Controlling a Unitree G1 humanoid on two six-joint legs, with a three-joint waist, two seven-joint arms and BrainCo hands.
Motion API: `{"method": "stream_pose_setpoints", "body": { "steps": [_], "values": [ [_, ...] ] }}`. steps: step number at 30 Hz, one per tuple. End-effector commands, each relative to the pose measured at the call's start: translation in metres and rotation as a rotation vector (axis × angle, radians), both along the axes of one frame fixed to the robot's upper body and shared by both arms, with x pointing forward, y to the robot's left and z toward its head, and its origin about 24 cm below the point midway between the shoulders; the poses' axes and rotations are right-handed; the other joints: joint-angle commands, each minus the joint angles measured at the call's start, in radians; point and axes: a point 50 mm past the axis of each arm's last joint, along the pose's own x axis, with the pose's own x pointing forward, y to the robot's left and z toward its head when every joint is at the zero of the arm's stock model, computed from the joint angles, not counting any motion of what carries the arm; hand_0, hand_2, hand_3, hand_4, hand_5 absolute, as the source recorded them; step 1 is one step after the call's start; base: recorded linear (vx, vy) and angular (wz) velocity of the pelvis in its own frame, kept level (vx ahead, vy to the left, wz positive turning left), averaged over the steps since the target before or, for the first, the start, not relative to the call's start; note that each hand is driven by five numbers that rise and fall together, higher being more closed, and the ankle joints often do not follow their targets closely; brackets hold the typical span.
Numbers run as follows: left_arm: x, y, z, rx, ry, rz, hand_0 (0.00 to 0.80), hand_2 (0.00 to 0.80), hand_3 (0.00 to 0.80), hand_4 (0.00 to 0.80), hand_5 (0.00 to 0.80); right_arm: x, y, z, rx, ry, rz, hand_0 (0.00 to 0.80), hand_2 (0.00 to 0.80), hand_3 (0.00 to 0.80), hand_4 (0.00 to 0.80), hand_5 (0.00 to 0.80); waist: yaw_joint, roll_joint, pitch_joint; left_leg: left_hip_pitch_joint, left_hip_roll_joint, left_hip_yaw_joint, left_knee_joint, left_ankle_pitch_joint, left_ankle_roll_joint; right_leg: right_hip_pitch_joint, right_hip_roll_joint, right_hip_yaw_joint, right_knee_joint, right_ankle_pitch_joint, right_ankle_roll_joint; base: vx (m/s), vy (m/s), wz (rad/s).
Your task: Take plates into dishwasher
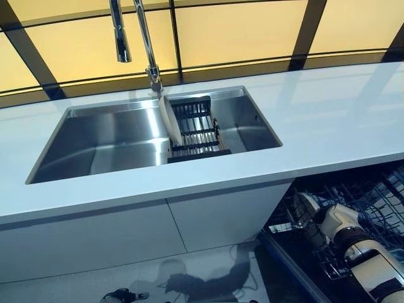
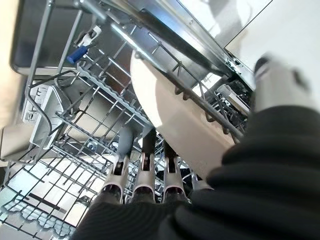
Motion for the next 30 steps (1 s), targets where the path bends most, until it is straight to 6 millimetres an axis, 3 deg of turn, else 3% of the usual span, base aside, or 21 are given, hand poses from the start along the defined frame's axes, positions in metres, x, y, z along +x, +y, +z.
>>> {"method": "stream_pose_setpoints", "body": {
  "steps": [1,8,13,19,30],
  "values": [
    [0.025,0.013,0.009,0.08,-0.02,-0.098,0.0,0.0,0.0,0.0,0.0,0.013,0.001,0.009,-0.025,-0.033,0.003,0.0,0.0,0.0,0.0,0.0,0.036,-0.054,0.025,0.06,0.006,-0.019,-0.003,-0.083,0.053,-0.044,-0.043,-0.006,0.007,0.024,0.036,0.0,0.0,0.0],
    [0.023,0.014,0.009,0.09,-0.019,-0.098,0.0,0.0,0.0,0.0,0.0,0.011,-0.003,0.011,-0.011,-0.065,0.007,0.0,0.0,0.0,0.0,0.0,0.03,-0.07,0.027,0.066,0.008,-0.014,-0.003,-0.084,0.054,-0.041,-0.041,-0.002,0.009,0.025,0.038,0.0,0.0,0.0],
    [0.023,0.016,0.01,0.1,-0.02,-0.089,0.0,0.0,0.0,0.0,0.0,0.012,-0.011,0.024,-0.003,-0.087,0.003,0.0,0.0,0.0,0.0,0.0,0.018,-0.087,0.03,0.07,0.009,-0.007,-0.003,-0.085,0.055,-0.04,-0.035,0.006,0.008,0.027,0.038,0.0,0.0,0.0],
    [0.022,0.028,0.014,0.126,-0.023,-0.06,0.0,0.0,0.0,0.0,0.0,0.003,-0.039,0.059,0.007,-0.155,-0.04,0.0,0.0,0.0,0.0,0.0,-0.011,-0.115,0.035,0.074,0.015,0.007,-0.003,-0.084,0.053,-0.043,-0.027,0.017,0.012,0.031,0.042,-0.002,-0.005,0.0],
    [0.017,0.047,0.021,0.17,-0.034,0.017,0.0,0.0,0.0,0.0,0.0,-0.032,-0.1,0.156,0.049,-0.316,-0.14,0.0,0.0,0.0,0.0,0.0,-0.076,-0.166,0.031,0.086,0.026,0.039,-0.003,-0.087,0.055,-0.05,-0.001,0.057,0.016,0.042,0.044,-0.001,-0.021,-0.08]
  ]
}}
